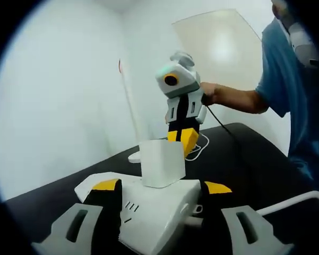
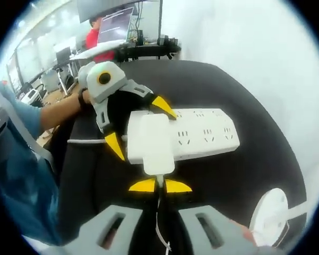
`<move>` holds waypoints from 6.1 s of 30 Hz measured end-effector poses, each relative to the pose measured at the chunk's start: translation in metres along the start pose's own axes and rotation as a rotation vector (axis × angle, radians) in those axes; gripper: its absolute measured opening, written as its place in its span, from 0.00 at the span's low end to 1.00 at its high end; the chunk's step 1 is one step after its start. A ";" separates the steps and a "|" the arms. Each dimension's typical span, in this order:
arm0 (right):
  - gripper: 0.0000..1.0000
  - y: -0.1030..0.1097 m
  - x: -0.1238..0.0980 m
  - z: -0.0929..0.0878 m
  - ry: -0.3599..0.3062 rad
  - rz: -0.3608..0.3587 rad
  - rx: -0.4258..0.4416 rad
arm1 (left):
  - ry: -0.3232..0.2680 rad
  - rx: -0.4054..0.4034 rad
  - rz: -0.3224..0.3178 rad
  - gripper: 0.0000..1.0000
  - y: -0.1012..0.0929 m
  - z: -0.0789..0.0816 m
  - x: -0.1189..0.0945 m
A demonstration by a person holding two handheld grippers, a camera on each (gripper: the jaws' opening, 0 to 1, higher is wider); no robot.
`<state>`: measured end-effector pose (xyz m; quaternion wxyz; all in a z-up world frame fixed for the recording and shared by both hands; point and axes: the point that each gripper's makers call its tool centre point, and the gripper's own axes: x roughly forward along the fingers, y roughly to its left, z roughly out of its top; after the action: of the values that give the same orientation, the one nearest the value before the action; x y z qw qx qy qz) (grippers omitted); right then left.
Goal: Insert the desk lamp plug into the socket, turn on the power strip switch, turn on the lamp switch, then turn off the lamp switch, turn off the power strip switch, and remove the plug from the socket.
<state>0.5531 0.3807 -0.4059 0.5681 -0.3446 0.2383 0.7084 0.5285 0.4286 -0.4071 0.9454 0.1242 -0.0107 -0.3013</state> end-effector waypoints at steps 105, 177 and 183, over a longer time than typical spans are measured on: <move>0.23 0.001 0.016 0.035 0.090 0.068 -0.033 | -0.002 0.003 -0.003 0.54 -0.003 -0.001 0.001; 0.23 0.000 0.011 0.029 -0.083 0.007 0.025 | -0.006 0.008 -0.004 0.54 -0.003 0.000 0.004; 0.23 -0.001 0.011 0.025 -0.171 -0.002 0.057 | -0.009 0.009 -0.003 0.54 -0.002 -0.001 0.003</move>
<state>0.5472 0.4060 -0.3979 0.5965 -0.2667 0.2084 0.7277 0.5294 0.4256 -0.4084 0.9443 0.1272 -0.0159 -0.3032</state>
